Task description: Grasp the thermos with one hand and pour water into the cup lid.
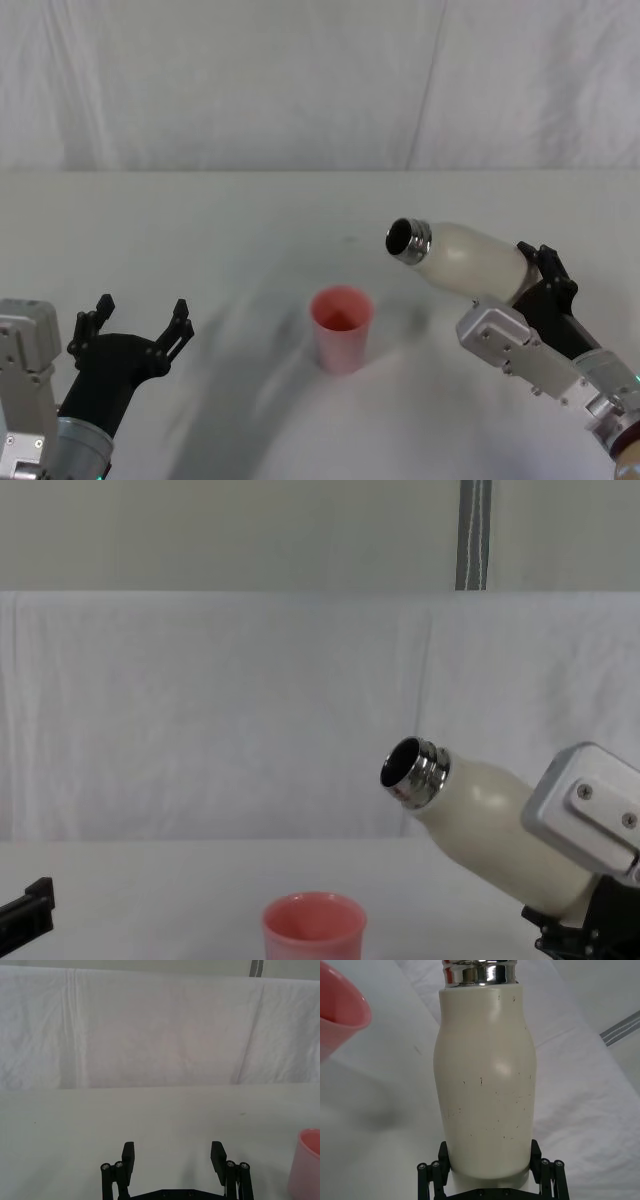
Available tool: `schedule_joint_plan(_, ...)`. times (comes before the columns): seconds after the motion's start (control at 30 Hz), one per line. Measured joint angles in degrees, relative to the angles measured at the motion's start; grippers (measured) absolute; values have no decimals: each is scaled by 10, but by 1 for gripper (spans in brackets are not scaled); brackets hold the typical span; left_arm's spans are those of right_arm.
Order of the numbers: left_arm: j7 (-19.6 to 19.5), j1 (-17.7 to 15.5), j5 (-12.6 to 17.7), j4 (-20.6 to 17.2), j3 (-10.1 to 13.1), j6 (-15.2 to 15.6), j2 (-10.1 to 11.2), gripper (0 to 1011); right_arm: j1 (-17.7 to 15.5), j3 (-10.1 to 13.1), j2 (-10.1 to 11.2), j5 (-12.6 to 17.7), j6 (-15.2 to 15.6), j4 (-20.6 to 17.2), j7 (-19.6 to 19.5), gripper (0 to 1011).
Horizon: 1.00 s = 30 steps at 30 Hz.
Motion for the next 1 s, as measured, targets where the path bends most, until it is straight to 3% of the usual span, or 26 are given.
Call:
schedule_joint_plan(0.4, 0, 0, 0, 0, 0, 0, 0, 1001, 1, -8, 7, -52, -3, 7, -10, 950)
schedule_joint_plan(1.0, 0, 0, 0, 0, 0, 0, 0, 1001, 14, -27, 14, -89, -12, 21, -7, 950)
